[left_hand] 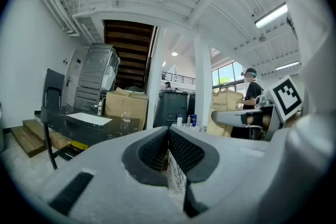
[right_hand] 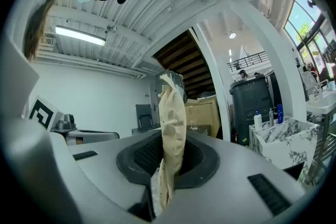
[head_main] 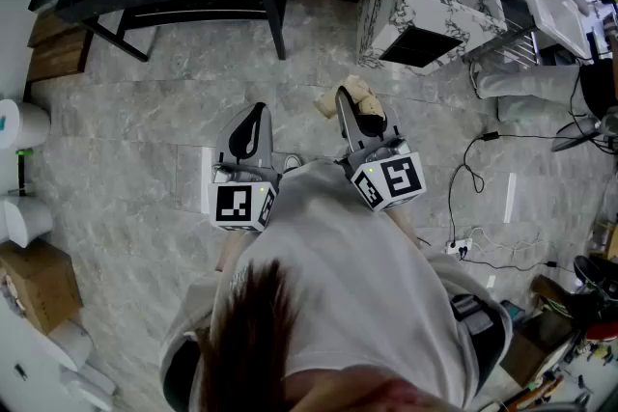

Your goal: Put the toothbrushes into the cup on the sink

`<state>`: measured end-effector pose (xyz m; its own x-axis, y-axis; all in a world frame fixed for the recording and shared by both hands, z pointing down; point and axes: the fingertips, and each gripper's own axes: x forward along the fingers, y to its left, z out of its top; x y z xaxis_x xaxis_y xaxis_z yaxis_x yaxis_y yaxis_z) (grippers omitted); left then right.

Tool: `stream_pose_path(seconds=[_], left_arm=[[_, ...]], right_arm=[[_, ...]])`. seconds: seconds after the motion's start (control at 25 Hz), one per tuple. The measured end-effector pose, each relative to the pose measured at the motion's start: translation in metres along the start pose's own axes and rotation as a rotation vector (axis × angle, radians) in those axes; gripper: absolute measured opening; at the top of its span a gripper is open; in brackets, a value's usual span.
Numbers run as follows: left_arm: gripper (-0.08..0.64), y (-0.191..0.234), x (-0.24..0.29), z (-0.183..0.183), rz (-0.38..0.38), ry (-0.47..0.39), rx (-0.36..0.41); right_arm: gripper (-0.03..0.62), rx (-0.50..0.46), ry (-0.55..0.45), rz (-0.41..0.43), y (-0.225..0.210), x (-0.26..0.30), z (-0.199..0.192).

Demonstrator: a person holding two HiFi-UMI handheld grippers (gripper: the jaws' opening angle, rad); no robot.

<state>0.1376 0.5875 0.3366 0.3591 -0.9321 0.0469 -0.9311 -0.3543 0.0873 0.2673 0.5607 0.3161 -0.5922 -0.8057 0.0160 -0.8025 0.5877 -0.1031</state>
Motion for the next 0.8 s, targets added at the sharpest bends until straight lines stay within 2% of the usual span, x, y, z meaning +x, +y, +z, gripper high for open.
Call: stream_pose_path(seconds=[0.56, 0.8], left_arm=[[0.017, 0.014, -0.001, -0.003, 0.005, 0.005, -0.007], [0.017, 0.023, -0.004, -0.003, 0.009, 0.004, -0.006]], right_arm=[[0.043, 0.007, 0.014, -0.003, 0.007, 0.01, -0.006], [0.043, -0.021, 0.024, 0.018, 0.016, 0.017, -0.007]])
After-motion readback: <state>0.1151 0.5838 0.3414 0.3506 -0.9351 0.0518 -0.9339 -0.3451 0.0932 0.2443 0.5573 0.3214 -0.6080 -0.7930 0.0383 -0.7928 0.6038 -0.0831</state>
